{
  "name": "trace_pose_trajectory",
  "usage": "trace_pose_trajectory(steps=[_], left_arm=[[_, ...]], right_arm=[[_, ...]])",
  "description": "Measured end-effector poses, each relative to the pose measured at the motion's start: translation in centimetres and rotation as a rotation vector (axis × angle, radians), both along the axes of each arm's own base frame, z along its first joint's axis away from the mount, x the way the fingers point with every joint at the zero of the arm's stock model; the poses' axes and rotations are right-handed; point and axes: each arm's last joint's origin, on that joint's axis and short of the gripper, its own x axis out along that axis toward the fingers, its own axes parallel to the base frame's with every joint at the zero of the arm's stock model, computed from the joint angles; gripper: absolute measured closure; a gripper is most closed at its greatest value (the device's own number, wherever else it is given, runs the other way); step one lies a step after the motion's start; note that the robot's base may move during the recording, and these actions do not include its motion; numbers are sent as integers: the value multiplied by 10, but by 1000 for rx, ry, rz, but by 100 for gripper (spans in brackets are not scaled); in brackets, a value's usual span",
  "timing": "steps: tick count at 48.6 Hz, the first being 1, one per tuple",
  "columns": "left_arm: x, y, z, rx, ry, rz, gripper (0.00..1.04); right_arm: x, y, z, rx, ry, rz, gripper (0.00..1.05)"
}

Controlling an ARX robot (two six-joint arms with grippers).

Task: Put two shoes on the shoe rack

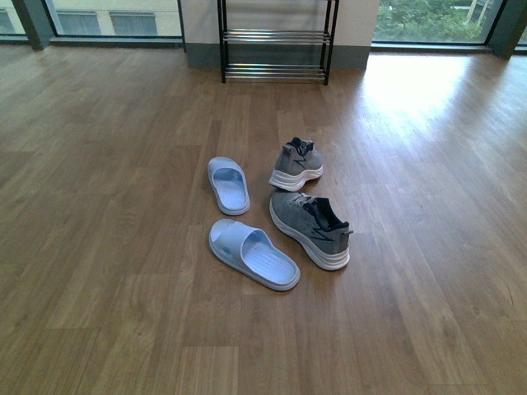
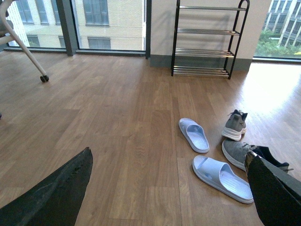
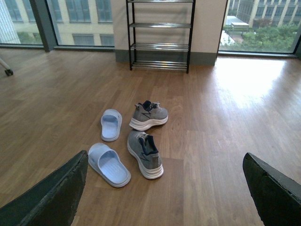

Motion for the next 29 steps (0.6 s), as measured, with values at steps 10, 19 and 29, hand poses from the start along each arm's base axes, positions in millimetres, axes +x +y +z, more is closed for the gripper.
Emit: trace_pose_trajectory(steps=[10,19,29], left_arm=[[0,0,0,0,0,0,9],[0,0,0,0,0,0,9],[0,0,0,0,0,0,9]], right_arm=[[0,0,0,0,0,0,9],[0,0,0,0,0,0,9],[0,0,0,0,0,0,9]])
